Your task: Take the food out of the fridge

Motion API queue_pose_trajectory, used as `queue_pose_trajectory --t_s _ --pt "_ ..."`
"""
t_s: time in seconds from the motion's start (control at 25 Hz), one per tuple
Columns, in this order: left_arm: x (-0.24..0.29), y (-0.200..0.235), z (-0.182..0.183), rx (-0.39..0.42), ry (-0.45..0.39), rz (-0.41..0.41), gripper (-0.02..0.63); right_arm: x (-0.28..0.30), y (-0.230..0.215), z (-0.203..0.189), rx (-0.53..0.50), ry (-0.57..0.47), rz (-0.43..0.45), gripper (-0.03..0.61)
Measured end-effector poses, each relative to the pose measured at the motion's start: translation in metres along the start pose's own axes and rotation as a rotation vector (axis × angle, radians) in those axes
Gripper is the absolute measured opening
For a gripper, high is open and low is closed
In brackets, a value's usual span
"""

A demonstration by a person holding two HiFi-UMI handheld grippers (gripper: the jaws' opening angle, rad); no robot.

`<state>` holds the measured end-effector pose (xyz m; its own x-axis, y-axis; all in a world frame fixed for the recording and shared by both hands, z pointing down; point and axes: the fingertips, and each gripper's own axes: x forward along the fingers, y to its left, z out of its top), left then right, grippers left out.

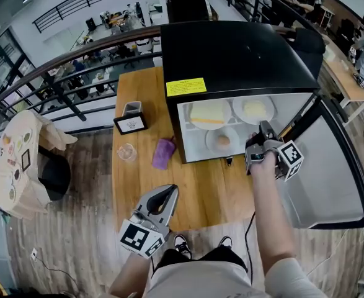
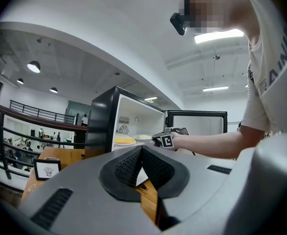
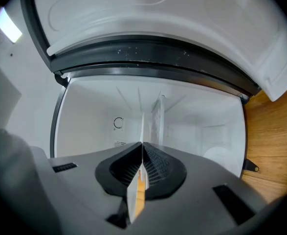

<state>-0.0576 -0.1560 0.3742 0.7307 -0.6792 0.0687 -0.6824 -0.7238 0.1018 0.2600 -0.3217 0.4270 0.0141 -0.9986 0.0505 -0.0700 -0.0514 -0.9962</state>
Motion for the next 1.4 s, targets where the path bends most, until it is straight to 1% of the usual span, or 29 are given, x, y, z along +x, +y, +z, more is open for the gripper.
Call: queue_pose_trajectory --t_s 0.12,0.32,0.6,0.88,1.0,1.16,1.4 --pt "-0.001 -0.004 0.000 0.004 0.003 -0.006 0.008 -0.005 0.002 0.004 0.001 -0.004 0.022 0.027" --pt "-0.001 -0.008 0.000 0.007 0.002 -0.010 0.008 -0.021 0.004 0.004 -0.007 0.005 0.032 0.028" --pt "0.002 -0.020 0.003 0.012 -0.006 -0.035 0.008 -0.061 0.015 -0.001 -0.011 0.027 0.070 0.028" --pt "0.006 -0.040 0.005 0.024 -0.007 -0.084 0.008 -0.110 0.019 -0.011 -0.002 0.069 0.102 0.028" --pt "0.008 -0.050 0.003 0.025 0.001 -0.111 0.008 -0.137 0.009 -0.015 -0.023 0.107 0.093 0.027" --pt "0.012 -0.065 0.002 0.033 0.009 -0.147 0.008 -0.172 -0.016 -0.018 -0.041 0.173 0.073 0.028" --pt "0.013 -0.086 0.001 0.040 0.025 -0.187 0.008 -0.221 -0.062 -0.020 -0.033 0.209 0.016 0.028"
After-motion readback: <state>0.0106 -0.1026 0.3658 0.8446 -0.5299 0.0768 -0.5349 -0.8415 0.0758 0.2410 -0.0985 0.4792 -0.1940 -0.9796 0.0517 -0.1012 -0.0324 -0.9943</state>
